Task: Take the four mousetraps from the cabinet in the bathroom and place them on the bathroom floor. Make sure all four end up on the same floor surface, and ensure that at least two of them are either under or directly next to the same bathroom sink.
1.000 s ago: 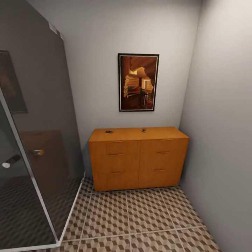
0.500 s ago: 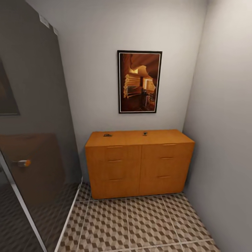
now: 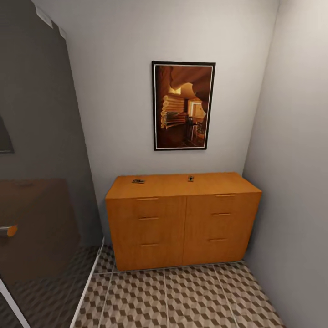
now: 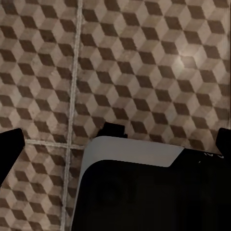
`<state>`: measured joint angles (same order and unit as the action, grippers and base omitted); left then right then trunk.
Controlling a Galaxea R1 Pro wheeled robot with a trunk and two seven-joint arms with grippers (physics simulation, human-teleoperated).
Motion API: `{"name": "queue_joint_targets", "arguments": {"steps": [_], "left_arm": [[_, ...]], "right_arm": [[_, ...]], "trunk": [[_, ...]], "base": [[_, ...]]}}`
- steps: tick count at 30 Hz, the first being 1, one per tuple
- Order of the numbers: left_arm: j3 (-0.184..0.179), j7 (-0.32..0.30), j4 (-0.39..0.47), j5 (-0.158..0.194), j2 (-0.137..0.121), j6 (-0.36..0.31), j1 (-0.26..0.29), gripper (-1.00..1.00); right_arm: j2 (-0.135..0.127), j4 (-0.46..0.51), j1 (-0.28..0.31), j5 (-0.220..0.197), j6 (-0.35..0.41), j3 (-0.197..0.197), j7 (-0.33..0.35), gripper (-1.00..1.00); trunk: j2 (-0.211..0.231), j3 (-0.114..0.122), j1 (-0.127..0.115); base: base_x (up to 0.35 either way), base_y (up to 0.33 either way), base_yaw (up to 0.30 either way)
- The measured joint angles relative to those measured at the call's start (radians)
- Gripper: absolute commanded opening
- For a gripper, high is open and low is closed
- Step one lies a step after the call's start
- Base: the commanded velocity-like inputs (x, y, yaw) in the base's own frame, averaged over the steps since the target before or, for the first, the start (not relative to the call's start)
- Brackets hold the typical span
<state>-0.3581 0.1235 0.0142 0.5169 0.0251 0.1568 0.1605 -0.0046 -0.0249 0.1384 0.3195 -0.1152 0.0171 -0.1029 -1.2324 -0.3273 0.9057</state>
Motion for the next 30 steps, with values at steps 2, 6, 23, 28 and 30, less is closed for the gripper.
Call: {"name": "queue_joint_targets", "arguments": {"steps": [2,6,23,28,30], "left_arm": [[0.000,0.000,0.000,0.000,0.000,0.000,0.000,1.00],[0.000,0.000,0.000,0.000,0.000,0.000,0.000,1.00],[0.000,0.000,0.000,0.000,0.000,0.000,0.000,1.00],[0.000,0.000,0.000,0.000,0.000,0.000,0.000,1.00],[0.000,0.000,0.000,0.001,0.000,0.000,0.000,1.00]], "right_arm": [[0.000,0.000,0.000,0.000,0.000,0.000,0.000,1.00],[0.000,0.000,0.000,0.000,0.000,0.000,0.000,1.00],[0.000,0.000,0.000,0.000,0.000,0.000,0.000,1.00],[0.000,0.000,0.000,0.000,0.000,0.000,0.000,1.00],[0.000,0.000,0.000,0.000,0.000,0.000,0.000,1.00]], "trunk": [[0.000,0.000,0.000],[0.000,0.000,0.000],[0.000,0.000,0.000],[0.000,0.000,0.000],[0.000,0.000,0.000]], "base": [[0.290,0.000,0.000],[0.288,0.000,0.000],[0.277,0.000,0.000],[0.252,0.000,0.000],[0.244,0.000,0.000]]}}
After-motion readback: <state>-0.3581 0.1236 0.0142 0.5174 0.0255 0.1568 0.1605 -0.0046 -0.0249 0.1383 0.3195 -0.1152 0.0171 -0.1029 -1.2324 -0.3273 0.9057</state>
